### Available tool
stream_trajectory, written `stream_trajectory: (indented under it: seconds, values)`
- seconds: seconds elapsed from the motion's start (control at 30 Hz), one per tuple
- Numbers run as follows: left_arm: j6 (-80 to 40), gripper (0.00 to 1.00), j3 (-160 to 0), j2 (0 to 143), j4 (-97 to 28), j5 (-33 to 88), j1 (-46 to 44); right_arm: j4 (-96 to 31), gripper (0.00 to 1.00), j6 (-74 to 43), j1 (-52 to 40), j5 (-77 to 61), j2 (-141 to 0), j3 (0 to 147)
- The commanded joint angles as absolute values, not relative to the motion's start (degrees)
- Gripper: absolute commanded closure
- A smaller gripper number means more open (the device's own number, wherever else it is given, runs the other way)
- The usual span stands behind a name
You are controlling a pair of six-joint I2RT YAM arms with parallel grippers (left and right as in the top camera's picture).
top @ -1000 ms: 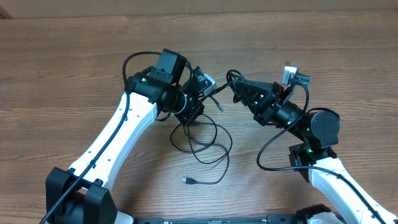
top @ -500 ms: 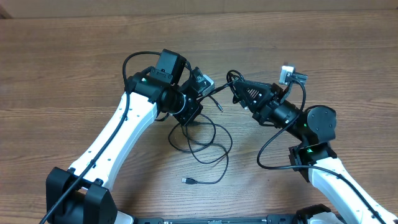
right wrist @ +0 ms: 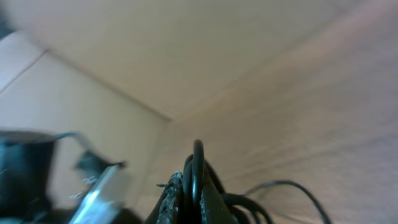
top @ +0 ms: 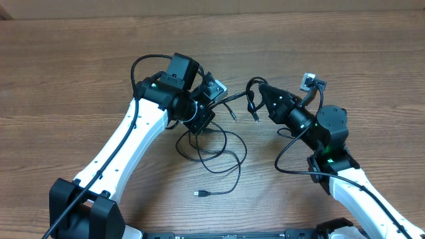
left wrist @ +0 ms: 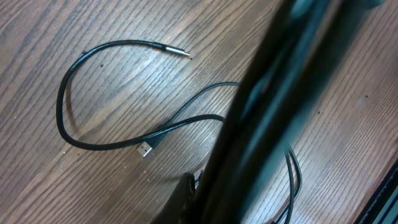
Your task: Untangle cables
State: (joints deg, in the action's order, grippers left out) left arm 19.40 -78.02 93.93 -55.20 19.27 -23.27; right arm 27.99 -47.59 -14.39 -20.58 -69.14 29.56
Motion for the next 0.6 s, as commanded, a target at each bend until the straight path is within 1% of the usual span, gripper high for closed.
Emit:
stream_trajectory:
  seconds: [0.0, 0.2, 0.5, 0.57]
  values:
    - [18.6, 0.96, -77.8, 94.4, -55.4, 18.6, -23.2, 24.4, 0.96, -50.7, -14.1, -9.3, -68.3, 30.3]
    - [18.6, 0.96, -77.8, 94.4, -55.3, 20.6, -23.2, 17.3, 0.96, -51.0, -14.1, -5.1, -68.3, 30.3]
    - [18.6, 0.96, -77.8, 94.4, -55.2, 21.0, -23.2, 2.2, 0.96, -51.0, -14.1, -4.5, -68.3, 30.3]
    - [18.6, 0.96, -77.8, 94.4, -55.2, 21.0, -23.2, 0.4, 0.96, -51.0, -14.1, -4.6, -68.3, 30.3]
